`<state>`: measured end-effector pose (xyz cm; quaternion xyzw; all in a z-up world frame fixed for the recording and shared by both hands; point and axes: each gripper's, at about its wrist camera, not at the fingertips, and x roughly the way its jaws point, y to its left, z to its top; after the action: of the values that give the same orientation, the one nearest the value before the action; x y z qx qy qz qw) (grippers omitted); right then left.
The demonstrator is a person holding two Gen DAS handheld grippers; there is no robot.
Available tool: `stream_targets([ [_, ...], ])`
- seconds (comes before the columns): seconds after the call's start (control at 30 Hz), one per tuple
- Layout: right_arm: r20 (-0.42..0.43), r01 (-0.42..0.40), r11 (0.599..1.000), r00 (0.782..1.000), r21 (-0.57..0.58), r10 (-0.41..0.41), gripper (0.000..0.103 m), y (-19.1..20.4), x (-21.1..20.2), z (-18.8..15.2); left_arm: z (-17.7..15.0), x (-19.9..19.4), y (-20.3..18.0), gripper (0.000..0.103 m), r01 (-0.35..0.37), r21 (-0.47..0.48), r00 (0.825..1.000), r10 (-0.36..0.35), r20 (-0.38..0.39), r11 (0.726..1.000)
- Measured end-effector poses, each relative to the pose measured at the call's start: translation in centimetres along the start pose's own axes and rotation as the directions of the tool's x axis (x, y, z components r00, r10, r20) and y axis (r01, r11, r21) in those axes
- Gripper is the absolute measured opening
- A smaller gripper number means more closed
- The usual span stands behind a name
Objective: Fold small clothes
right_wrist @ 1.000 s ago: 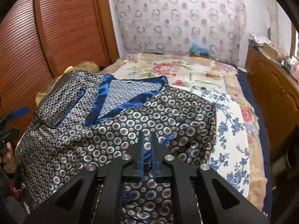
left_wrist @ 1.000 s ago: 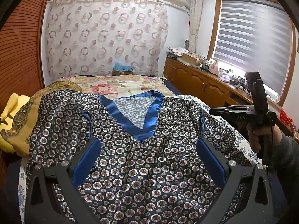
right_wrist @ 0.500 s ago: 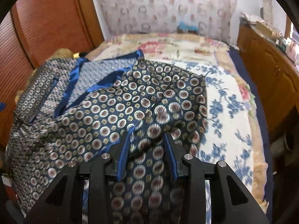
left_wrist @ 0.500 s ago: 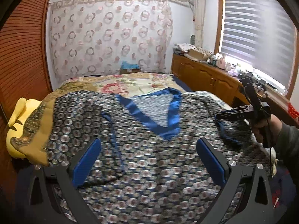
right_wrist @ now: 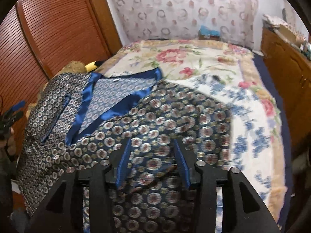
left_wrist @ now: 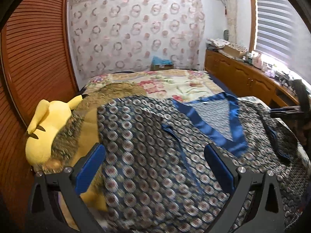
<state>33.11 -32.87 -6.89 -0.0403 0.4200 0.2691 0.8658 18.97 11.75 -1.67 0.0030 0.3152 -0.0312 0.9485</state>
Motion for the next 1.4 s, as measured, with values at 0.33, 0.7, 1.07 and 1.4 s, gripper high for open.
stream_targets([
  [0.33,-0.064,0.155,0.988,0.986,0.008,-0.154,0.060,-5.5,1.2,-0.3,1.6,3.8,3.5,0.103,-0.051,-0.012,0.997,0.050,-0.060,0.999],
  [0.7,-0.081,0.178,0.982,0.980,-0.054,-0.182,0.060,-5.4,4.5,0.5,2.9,5.8,6.1,0.103,-0.032,-0.033,0.992,0.028,-0.120,0.999],
  [1.07,-0.033,0.172,0.983,0.984,-0.059,-0.174,0.067,-5.4,4.7,0.1,4.5,7.5,7.4,0.075,0.006,-0.081,0.988,-0.018,-0.152,0.997],
  [1.4,-0.033,0.171,0.984,0.984,-0.060,-0.173,0.068,-5.6,4.6,0.1,3.4,10.2,8.0,0.059,-0.006,-0.108,0.978,-0.017,-0.210,0.994],
])
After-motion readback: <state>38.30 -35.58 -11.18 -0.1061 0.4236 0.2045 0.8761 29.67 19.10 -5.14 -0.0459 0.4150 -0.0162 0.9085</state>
